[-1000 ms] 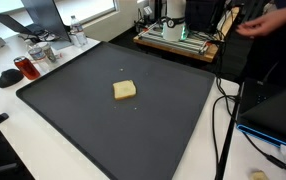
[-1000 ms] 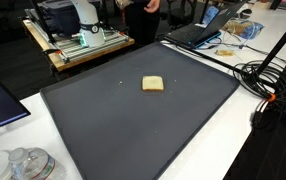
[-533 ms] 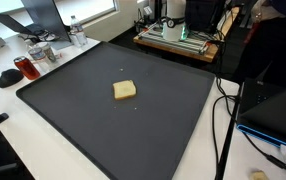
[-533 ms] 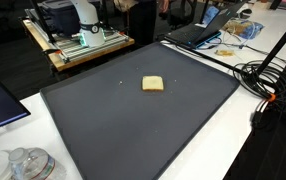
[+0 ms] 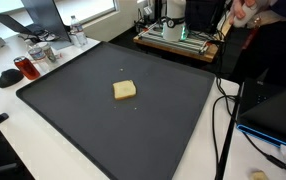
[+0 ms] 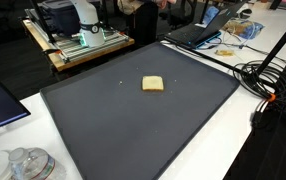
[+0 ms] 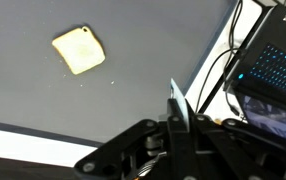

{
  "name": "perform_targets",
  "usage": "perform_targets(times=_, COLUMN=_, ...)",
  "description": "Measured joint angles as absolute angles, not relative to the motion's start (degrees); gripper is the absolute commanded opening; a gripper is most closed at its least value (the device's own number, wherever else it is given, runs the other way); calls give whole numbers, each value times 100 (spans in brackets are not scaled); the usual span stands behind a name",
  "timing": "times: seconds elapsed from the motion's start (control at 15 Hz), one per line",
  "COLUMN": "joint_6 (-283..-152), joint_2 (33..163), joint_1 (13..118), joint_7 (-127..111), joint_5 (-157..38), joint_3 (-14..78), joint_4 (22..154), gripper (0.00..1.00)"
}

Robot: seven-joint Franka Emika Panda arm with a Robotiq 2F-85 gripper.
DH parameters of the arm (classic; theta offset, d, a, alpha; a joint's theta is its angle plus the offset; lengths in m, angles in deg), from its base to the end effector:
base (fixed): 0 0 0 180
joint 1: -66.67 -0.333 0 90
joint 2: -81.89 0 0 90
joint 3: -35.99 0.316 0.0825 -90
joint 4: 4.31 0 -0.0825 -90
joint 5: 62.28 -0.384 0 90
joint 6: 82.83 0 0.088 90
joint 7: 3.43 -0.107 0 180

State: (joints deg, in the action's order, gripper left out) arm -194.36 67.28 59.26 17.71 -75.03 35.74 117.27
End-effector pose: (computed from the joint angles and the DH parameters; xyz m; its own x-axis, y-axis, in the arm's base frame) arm 0.4826 0.0754 0.5284 0.9086 0.3925 0.1425 0.4133 -0.8941 -0.1724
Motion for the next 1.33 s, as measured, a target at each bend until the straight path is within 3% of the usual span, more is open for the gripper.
perform_targets(times=0.47, joint_6=-19762, joint_2=7608, joint_1=6073, joint_7=1273, joint_5=-7102, joint_3=3592, joint_4=11202, gripper=4)
perform_targets(times=1.33, joint_6=-19761, joint_2=7670, joint_1=6083, joint_7=1140, joint_5=-7071, joint_3=3602, joint_4=11177, gripper=4)
